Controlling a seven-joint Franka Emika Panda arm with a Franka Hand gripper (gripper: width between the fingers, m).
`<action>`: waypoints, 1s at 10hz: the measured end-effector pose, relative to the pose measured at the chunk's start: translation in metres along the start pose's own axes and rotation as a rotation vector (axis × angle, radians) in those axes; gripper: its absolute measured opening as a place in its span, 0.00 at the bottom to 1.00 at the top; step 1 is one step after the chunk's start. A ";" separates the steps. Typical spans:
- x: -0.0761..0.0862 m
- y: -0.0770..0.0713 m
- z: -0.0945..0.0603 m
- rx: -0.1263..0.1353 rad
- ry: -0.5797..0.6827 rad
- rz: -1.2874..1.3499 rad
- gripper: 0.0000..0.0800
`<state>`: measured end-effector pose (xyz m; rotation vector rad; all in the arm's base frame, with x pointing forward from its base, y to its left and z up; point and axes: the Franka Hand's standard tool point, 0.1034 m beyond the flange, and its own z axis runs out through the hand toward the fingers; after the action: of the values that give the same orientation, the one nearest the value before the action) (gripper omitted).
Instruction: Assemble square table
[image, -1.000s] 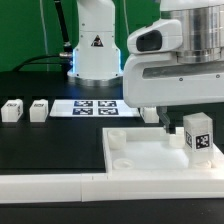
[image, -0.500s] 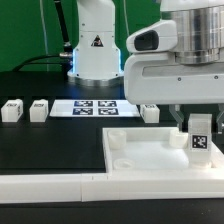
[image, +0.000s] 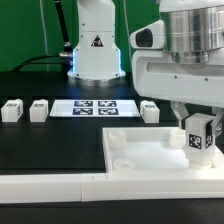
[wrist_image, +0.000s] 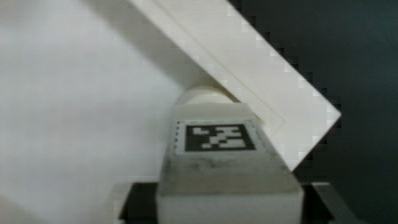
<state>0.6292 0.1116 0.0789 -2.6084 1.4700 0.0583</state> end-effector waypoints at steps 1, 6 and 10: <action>0.001 0.000 0.000 0.004 -0.005 0.134 0.36; 0.000 0.000 0.000 0.013 -0.023 0.325 0.43; -0.005 -0.004 -0.003 -0.005 -0.004 -0.207 0.80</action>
Offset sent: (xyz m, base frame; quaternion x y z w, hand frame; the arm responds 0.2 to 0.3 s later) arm -0.0004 -0.0028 -0.0032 0.0192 0.0222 0.1982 0.9797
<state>0.6296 0.1171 0.0823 -2.7461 1.1919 0.0439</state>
